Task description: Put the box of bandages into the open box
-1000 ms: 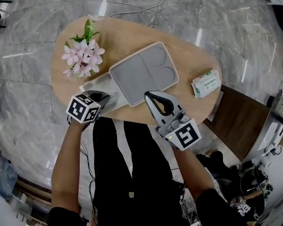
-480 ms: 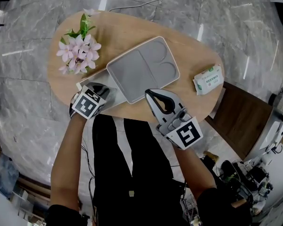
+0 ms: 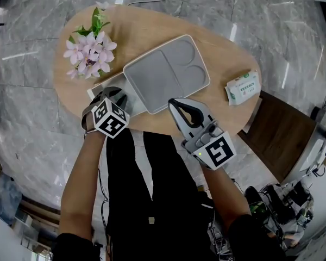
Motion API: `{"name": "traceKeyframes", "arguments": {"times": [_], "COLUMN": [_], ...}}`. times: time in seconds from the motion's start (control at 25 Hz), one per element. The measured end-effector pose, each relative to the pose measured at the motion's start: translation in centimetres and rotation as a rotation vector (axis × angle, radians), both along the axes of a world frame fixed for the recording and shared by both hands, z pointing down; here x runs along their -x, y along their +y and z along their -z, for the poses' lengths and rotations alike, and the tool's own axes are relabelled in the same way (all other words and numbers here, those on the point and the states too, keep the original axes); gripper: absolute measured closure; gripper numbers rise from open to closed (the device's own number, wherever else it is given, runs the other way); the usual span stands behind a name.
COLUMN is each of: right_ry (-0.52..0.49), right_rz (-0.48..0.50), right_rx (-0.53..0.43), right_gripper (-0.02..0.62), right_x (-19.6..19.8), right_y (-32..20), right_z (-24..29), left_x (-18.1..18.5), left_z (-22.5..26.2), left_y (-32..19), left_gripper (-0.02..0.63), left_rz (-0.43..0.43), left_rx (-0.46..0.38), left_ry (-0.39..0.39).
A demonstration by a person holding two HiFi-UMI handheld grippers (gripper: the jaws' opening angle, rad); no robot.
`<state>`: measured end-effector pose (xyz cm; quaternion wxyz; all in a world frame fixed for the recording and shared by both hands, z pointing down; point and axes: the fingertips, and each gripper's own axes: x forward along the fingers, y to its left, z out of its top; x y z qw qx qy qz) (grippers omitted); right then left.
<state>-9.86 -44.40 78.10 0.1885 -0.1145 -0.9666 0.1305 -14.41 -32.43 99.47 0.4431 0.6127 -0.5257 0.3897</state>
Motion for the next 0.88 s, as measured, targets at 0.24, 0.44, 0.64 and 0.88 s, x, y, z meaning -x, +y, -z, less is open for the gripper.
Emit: {"name": "traceKeyframes", "arguments": {"times": [0.24,0.44,0.64,0.88], "right_ry": [0.002,0.005,0.009,-0.024], "right_rz": [0.005,0.009,0.021,0.021], "right_rx": [0.001,0.002,-0.003,-0.029], "right_gripper": [0.583,0.583,0.584,0.583], "right_x": [0.1,0.0,0.2,1.2], "right_y": [0.3,0.6,1.1,1.8], "right_z": [-0.2,-0.5,-0.6,1.3], "left_x": [1.0,2.1,3.2,3.4], "left_z": [0.3,1.3,3.7,10.7], "left_y": [0.0,0.3,0.1,-1.0], "left_gripper": [0.437,0.419,0.419,0.477], "left_rz": [-0.020,-0.012,0.036,0.152], "left_rx": [-0.050,-0.117,-0.241,-0.573], "left_ry": [-0.122,-0.194,-0.219,-0.152]}}
